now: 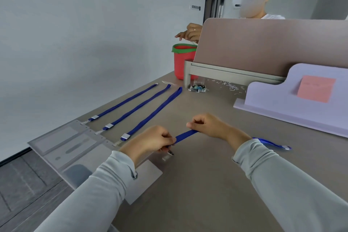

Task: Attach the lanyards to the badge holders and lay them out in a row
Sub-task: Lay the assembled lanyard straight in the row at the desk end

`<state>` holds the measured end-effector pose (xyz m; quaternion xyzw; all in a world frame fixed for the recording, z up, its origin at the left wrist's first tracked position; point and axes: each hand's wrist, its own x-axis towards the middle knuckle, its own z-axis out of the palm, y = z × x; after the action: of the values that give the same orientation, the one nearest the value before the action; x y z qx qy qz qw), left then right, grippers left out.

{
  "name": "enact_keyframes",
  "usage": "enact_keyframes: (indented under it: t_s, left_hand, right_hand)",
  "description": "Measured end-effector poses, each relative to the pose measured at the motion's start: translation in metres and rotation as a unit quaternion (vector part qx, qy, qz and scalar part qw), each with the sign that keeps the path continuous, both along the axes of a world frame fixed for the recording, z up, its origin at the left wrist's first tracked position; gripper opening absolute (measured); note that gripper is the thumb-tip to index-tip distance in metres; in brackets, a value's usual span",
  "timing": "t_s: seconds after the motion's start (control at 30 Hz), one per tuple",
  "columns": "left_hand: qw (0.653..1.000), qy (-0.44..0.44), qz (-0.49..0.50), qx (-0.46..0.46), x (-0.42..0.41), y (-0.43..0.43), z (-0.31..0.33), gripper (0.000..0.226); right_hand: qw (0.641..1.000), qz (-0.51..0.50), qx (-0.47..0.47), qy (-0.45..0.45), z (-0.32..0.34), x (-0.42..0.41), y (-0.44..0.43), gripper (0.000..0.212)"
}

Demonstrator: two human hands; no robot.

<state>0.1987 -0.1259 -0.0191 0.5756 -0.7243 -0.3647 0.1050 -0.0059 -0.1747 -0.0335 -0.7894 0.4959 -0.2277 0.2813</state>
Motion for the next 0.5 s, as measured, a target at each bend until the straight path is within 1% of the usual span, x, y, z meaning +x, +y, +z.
enact_keyframes:
  t_s: [0.07, 0.13, 0.2, 0.3, 0.4, 0.5]
  left_hand:
    - [1.0, -0.024, 0.003, 0.018, 0.007, 0.001, -0.003, 0.025]
    - [0.999, -0.046, 0.003, 0.024, 0.014, 0.003, -0.003, 0.024]
    - [0.997, -0.071, -0.005, 0.02, 0.02, 0.003, 0.0, 0.021]
    - [0.995, -0.094, -0.021, 0.002, 0.024, 0.0, 0.005, 0.024]
    - [0.999, -0.05, -0.017, -0.01, 0.013, -0.005, 0.007, 0.033]
    - [1.0, 0.0, -0.003, -0.01, -0.005, -0.013, 0.011, 0.033]
  right_hand:
    - [1.0, 0.005, -0.004, 0.008, -0.003, 0.005, -0.004, 0.043]
    - [1.0, 0.004, -0.013, 0.012, -0.006, 0.009, -0.009, 0.047]
    - [0.999, -0.012, -0.028, 0.01, -0.007, 0.013, -0.014, 0.051]
    - [0.999, -0.022, -0.042, 0.004, -0.006, 0.016, -0.018, 0.055]
    - [0.999, -0.022, -0.044, -0.002, -0.003, 0.02, -0.018, 0.056]
    - [0.998, -0.028, -0.045, -0.014, 0.003, 0.019, -0.018, 0.055]
